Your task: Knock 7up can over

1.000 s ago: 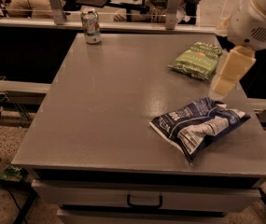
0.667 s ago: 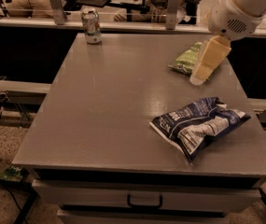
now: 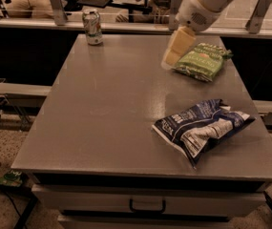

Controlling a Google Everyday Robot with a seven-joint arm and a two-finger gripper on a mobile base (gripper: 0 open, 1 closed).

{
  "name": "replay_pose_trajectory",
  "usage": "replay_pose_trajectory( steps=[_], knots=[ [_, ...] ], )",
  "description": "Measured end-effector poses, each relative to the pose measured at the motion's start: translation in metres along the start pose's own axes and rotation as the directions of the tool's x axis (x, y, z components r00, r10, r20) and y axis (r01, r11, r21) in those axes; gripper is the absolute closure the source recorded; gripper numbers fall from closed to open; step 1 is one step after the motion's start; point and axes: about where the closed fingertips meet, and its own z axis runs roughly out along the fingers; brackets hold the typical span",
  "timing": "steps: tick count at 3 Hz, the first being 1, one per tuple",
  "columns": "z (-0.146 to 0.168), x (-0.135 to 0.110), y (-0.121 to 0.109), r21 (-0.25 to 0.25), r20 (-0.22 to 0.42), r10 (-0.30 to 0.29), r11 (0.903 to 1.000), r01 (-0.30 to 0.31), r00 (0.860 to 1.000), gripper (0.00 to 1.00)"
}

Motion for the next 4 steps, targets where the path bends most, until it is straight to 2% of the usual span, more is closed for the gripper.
replay_pose_trajectory(
  steps=[1, 2, 3, 4],
  knots=[
    [0.025, -0.022, -0.014, 0.015, 0.019, 0.036, 0.9992, -0.037, 0.999, 0.0],
    [0.048, -0.042, -0.025, 0.046, 0.039, 0.103, 0.9935, -0.105, 0.994, 0.0],
    [0.07, -0.064, -0.043, 0.097, 0.093, 0.256, 0.9594, -0.265, 0.962, 0.0],
    [0.085, -0.08, -0.055, 0.113, 0.132, 0.351, 0.9237, -0.366, 0.927, 0.0]
  ],
)
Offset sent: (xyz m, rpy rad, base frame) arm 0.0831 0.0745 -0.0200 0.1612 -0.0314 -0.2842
